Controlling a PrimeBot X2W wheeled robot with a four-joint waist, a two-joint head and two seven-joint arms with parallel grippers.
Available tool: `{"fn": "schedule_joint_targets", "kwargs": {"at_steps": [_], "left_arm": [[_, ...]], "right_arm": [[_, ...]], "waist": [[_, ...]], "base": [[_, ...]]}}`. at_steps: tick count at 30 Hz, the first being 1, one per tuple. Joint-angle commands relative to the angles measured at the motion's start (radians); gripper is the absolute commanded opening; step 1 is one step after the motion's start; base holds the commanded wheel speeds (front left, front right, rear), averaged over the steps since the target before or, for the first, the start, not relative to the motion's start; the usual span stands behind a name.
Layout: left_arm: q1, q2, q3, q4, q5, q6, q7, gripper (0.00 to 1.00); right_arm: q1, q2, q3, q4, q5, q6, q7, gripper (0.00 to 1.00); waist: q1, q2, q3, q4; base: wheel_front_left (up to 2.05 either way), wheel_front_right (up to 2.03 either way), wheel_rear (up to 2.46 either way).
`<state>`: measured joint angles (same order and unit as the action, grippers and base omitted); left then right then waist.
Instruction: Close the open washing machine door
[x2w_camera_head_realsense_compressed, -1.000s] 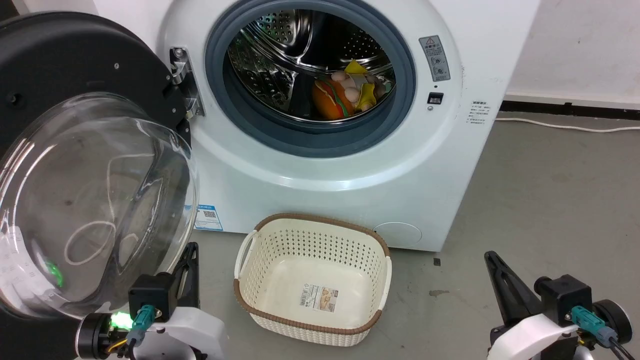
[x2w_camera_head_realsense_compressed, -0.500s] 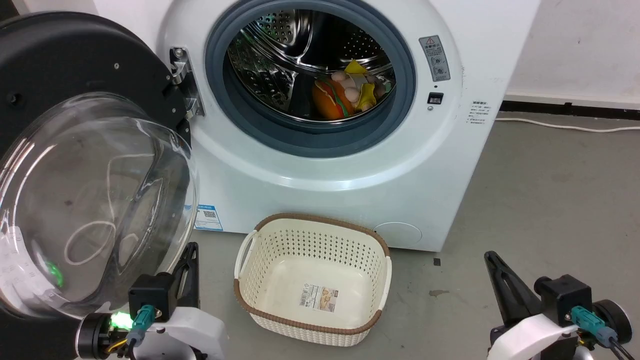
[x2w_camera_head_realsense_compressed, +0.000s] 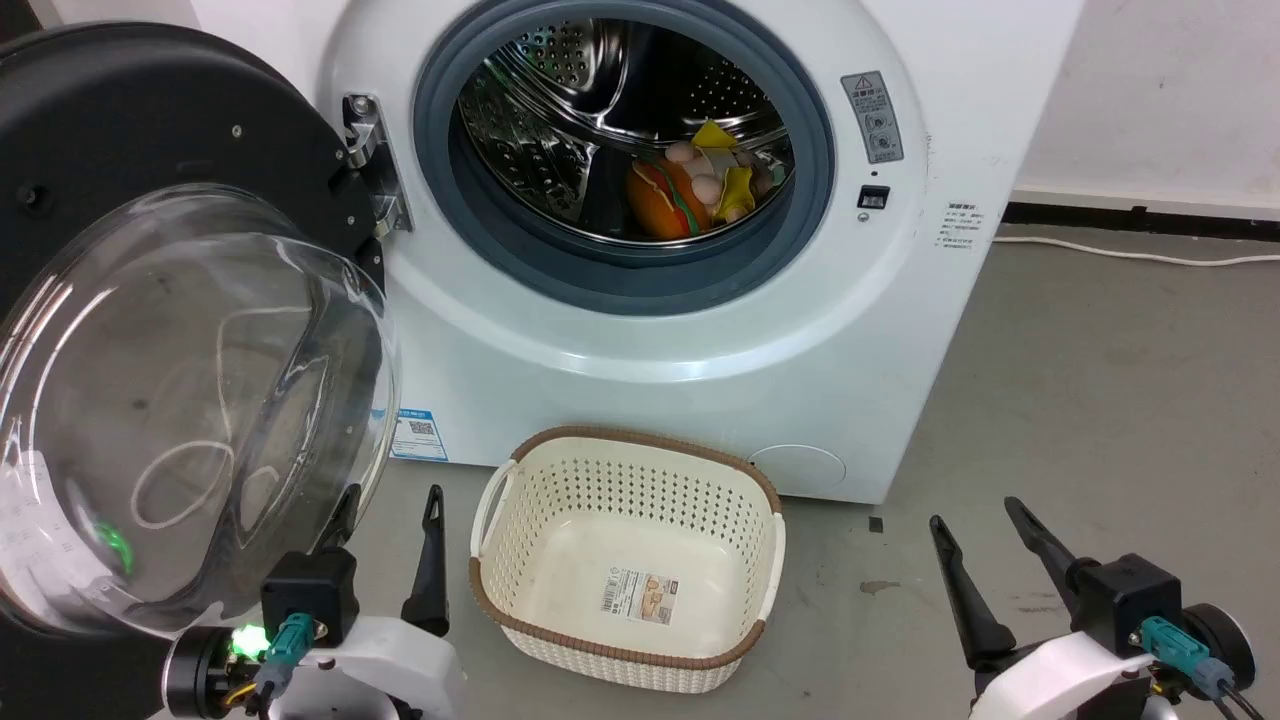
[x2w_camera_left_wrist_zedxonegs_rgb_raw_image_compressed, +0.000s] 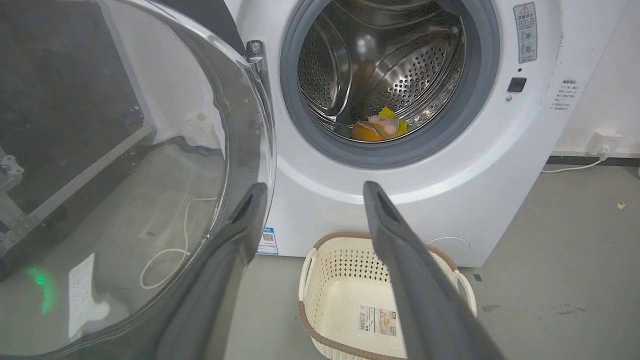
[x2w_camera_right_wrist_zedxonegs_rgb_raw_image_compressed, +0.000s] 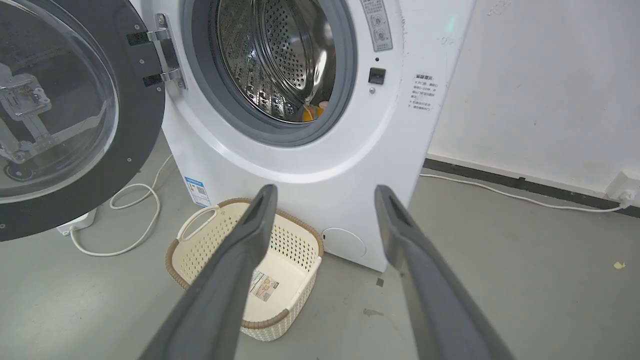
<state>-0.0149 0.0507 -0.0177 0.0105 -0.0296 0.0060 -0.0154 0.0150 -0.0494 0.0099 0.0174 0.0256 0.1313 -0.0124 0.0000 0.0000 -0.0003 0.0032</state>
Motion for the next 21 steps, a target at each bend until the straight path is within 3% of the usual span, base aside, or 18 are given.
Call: {"fn": "schedule_joint_targets", "kwargs": {"at_steps": [1,3,4,5,21], "left_arm": [[0.006,0.0,-0.004,0.005,-0.01,0.001,-0.011,1.0],[0.007,0.0,-0.007,0.006,-0.015,0.001,-0.015,1.0],[0.008,0.0,-0.008,0.006,-0.018,0.001,-0.017,0.46],[0.008,0.0,-0.009,0.007,-0.021,0.001,-0.019,0.0],[0.011,0.0,-0.014,-0.021,-0.068,0.006,-0.053,0.0]], "right_arm": [[0.006,0.0,0.004,0.005,0.015,0.0,-0.014,1.0],[0.007,0.0,0.006,0.008,0.02,0.0,-0.018,1.0],[0.007,0.0,0.007,0.01,0.023,0.0,-0.02,1.0],[0.007,0.0,0.007,0.011,0.025,0.0,-0.023,1.0],[0.015,0.0,0.014,0.032,0.071,0.0,-0.056,1.0]], "waist": [[0.0,0.0,0.0,0.0],[0.0,0.0,0.0,0.001],[0.0,0.0,0.0,0.001],[0.0,0.0,0.0,0.001],[0.0,0.0,-0.002,0.011]], "base": [[0.0,0.0,0.0],[0.0,0.0,0.0],[0.0,0.0,0.0],[0.0,0.0,0.0],[0.0,0.0,0.0]]}}
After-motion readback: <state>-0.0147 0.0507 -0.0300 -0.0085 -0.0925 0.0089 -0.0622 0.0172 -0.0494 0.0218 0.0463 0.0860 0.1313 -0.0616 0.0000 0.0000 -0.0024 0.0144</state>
